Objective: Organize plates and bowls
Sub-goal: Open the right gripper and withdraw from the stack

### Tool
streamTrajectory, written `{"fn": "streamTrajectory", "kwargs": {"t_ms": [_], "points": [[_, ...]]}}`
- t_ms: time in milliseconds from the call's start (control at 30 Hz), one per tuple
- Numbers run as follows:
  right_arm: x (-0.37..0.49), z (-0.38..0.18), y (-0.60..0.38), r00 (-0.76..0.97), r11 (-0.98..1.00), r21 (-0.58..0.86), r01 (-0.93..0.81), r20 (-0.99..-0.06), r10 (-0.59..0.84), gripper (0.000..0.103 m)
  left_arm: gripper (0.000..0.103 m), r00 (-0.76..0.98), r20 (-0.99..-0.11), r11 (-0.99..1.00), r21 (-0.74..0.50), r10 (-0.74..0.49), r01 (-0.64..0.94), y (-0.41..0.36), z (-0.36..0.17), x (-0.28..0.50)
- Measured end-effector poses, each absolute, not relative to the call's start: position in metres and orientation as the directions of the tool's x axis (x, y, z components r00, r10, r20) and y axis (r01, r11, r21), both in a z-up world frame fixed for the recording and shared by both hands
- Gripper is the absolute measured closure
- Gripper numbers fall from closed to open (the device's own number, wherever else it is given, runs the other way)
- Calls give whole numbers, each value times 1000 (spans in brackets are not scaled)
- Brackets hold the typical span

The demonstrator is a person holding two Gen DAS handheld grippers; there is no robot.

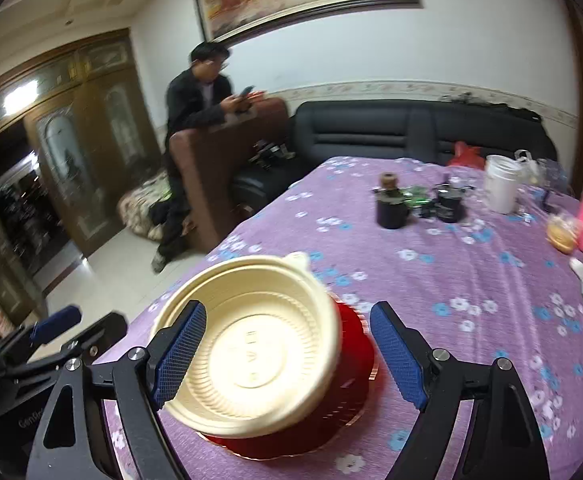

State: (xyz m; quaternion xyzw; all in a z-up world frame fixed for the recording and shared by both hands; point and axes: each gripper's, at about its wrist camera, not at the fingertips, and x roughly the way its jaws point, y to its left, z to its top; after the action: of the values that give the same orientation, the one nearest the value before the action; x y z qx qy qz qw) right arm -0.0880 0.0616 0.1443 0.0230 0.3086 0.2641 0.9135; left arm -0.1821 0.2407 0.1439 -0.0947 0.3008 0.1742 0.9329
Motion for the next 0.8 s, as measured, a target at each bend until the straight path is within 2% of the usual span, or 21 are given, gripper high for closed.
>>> {"fn": "streamTrajectory", "kwargs": {"t_ms": [100,167,367,800], "points": [[-91,141,47,676,872,224,-436,-558,481,15,25,756,-579,915,-41,304,-400,235,142,-189],[-97,138,39,680,877,233,-420,-559,474,15,20,758,-567,914,-24,322,-406,229,141,-195],[-119,124,22,693,895,234,-380,-569,443,15,15,762,-557,924,26,331,-382,206,134,-206],[-149,101,0,701,917,208,-340,-594,394,14,15,739,-613,946,46,280,-321,175,116,-212]]}}
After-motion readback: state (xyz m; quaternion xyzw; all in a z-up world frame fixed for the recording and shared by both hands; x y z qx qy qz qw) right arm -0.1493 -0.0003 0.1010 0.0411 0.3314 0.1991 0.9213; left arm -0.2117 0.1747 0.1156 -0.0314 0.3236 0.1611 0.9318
